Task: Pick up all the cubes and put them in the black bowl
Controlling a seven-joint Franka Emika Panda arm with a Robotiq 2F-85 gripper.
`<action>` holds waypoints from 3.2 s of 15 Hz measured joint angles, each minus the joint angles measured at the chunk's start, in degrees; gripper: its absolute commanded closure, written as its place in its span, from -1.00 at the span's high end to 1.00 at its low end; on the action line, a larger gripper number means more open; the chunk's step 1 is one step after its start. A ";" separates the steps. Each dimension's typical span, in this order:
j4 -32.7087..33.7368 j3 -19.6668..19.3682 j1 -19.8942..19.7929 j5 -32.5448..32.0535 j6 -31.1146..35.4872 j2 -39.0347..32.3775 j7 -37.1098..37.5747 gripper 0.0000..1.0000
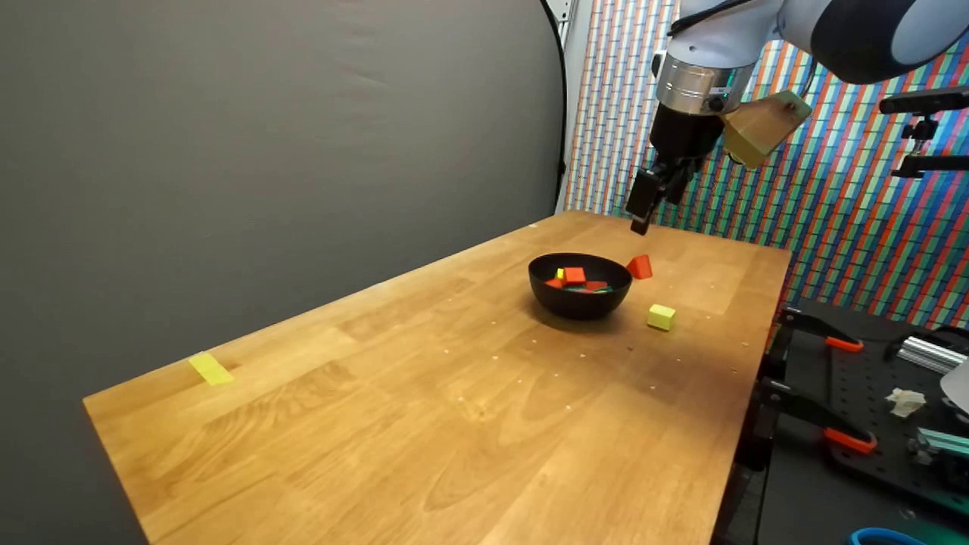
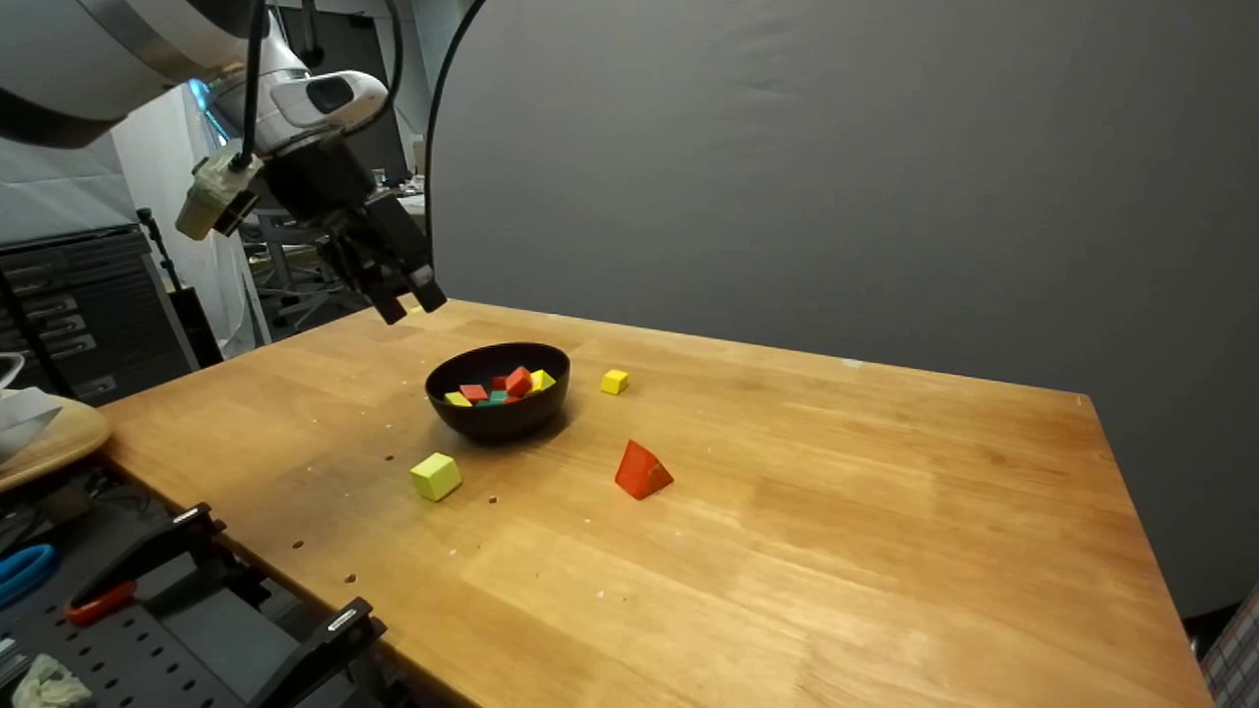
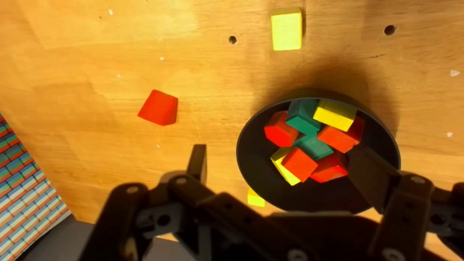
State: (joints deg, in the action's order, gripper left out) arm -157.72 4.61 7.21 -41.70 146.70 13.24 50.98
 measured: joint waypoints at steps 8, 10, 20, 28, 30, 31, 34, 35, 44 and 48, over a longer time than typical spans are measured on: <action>0.52 -4.48 -9.00 13.34 10.10 -3.16 -5.24 1.00; 0.46 -7.02 -12.89 14.42 15.05 -4.44 -10.37 1.00; -0.27 -13.28 -14.39 22.00 30.40 -19.54 -35.68 1.00; 7.61 -11.80 -16.13 44.94 7.74 -19.25 -54.72 1.00; 9.48 -11.81 -16.98 48.36 4.47 -19.50 -58.93 1.00; 10.05 -11.81 -17.14 49.40 3.75 -19.65 -59.81 1.00; 10.33 -11.79 -17.11 49.77 3.23 -19.85 -60.06 1.00; 10.29 -11.80 -17.11 49.77 3.39 -19.93 -59.68 1.00; 18.43 -11.30 -17.65 53.47 5.44 -29.29 -59.05 1.00; 23.65 -11.03 -19.39 54.62 4.70 -35.12 -58.88 0.71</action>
State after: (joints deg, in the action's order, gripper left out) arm -134.07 -6.43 -12.19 12.92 151.40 -21.89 -7.90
